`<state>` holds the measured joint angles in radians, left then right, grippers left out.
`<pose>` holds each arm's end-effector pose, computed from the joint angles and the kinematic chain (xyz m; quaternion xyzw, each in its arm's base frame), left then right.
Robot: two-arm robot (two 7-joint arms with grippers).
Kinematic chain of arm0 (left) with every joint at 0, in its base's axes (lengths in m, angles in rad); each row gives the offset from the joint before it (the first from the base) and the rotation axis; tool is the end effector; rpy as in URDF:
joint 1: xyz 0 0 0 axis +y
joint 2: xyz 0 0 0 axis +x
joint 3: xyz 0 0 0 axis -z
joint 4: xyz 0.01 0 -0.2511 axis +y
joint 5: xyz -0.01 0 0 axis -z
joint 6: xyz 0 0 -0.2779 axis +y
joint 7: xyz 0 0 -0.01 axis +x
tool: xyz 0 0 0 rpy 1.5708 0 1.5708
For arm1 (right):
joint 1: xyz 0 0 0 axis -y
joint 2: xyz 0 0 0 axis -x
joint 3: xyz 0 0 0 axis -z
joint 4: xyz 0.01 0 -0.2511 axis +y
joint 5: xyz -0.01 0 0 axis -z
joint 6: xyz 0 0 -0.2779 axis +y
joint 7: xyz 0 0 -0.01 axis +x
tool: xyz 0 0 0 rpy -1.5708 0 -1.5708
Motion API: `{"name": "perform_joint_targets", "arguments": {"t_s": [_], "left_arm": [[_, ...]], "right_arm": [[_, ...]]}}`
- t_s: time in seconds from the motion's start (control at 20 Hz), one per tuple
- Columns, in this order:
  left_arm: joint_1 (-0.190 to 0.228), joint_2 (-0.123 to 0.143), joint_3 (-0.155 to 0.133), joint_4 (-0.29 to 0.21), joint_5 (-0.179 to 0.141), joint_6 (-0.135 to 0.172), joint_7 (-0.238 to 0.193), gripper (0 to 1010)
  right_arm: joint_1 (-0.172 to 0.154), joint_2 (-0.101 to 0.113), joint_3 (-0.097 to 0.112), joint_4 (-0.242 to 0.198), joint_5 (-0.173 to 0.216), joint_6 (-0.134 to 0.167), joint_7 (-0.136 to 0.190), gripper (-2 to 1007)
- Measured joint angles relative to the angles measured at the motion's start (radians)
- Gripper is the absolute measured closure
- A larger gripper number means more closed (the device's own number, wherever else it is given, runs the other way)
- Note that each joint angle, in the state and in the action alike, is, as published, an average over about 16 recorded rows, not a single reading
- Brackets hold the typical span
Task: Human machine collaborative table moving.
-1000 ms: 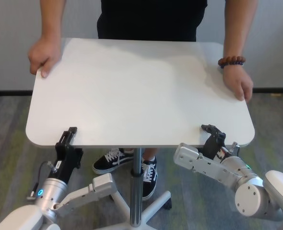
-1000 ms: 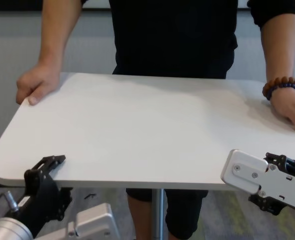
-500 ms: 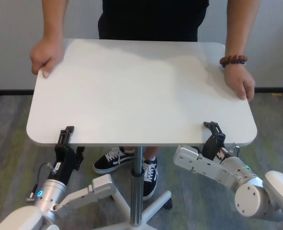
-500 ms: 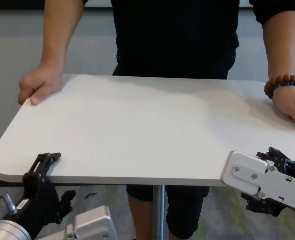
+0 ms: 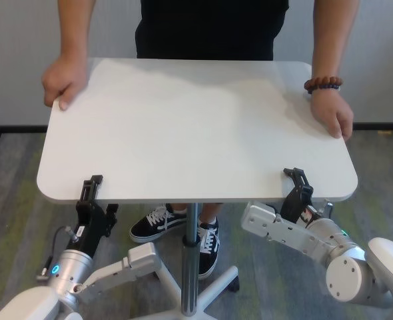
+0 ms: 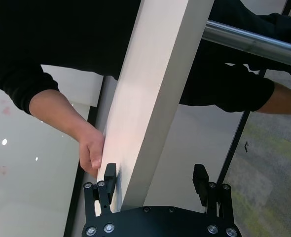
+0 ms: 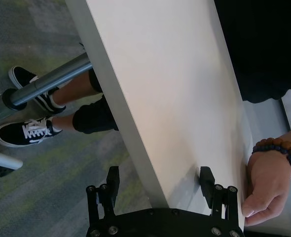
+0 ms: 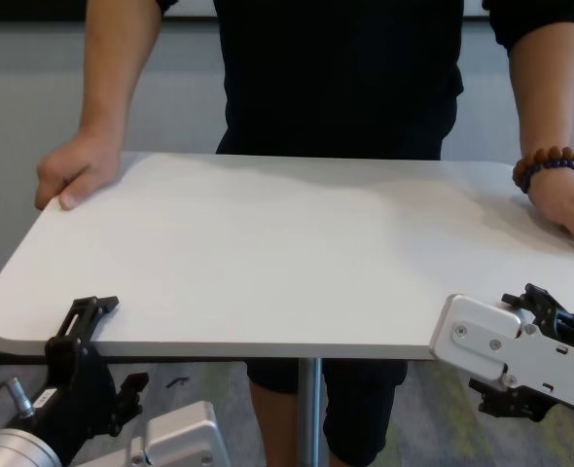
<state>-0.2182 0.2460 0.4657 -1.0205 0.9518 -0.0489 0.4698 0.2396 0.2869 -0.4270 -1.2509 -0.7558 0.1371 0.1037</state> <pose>0.3102 -0.0095 -0.3666 0.3763 -0.4765 0.5123 0.6074 0.3356 0.0107 -0.2991 -0.4459 -0.3202 -0.4478 0.7058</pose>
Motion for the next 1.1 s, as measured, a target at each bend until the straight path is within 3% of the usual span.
{"name": "perform_joint_targets", "arguments": {"t_s": [0.75,1.1], "left_arm": [[0.001,0.001,0.001,-0.003,0.0,-0.001,0.0,10],[0.017,0.011,0.001,-0.034,0.006,0.006,0.001,10]], "right_arm": [[0.0,0.0,0.0,-0.002,-0.001,-0.001,-0.001,0],[-0.01,0.007,-0.002,-0.023,-0.008,0.006,-0.001,0]]}}
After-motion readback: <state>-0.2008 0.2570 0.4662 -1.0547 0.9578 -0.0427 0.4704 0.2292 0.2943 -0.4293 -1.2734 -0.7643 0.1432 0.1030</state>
